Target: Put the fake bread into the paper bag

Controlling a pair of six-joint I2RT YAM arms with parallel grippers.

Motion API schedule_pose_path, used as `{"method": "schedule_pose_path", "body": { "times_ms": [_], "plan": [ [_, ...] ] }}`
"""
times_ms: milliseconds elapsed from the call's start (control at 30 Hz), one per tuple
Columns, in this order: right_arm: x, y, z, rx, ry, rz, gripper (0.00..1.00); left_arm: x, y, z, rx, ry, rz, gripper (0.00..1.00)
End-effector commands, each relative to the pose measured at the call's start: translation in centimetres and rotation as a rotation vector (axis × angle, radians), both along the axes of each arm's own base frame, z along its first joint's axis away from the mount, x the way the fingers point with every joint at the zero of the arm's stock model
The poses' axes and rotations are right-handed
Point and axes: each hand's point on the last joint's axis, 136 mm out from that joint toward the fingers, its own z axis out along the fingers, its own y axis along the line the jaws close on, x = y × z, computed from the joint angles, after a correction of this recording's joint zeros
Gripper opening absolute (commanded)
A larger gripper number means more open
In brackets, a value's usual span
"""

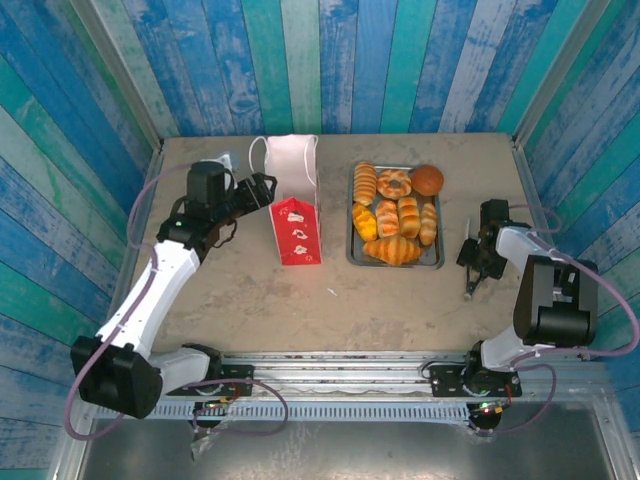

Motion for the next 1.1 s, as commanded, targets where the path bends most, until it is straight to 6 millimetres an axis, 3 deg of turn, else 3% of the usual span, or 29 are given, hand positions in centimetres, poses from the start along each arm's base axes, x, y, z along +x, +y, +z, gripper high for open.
{"method": "schedule_pose_path", "body": {
  "times_ms": [0,167,467,567,700,933,1067],
  "plan": [
    [0.0,-0.7,1.2,-0.033,-0.042,-0.005,0.59,2.0,-0.1,1.7,-0.014,-0.056,0.039,0.84],
    [-0.2,-0.7,2.7,-0.046,-0.101,-0.01,0.48,3.5,-0.4,0.7,-0.003,-0.033,0.056,0.62],
    [-0.5,-0.8,5.9,-0.067,-0.201,-0.011,0.32,3.6,-0.6,1.1,-0.001,-0.039,0.049,0.12],
    [-0.6,-0.9,7.3,-0.08,-0.23,-0.006,0.31,3.5,-0.6,1.4,-0.009,-0.044,0.051,0.04],
    [-0.5,-0.6,10.1,-0.081,-0.301,0.014,0.29,3.4,-0.6,1.7,-0.012,-0.053,0.054,0.0],
    [-0.4,1.6,15.8,-0.009,-0.474,0.11,0.29,3.3,-0.7,3.0,-0.029,-0.085,0.064,0.0],
    [-1.0,3.3,17.7,0.062,-0.509,0.161,0.29,3.2,-0.6,3.4,-0.026,-0.098,0.073,0.0]
  ]
}}
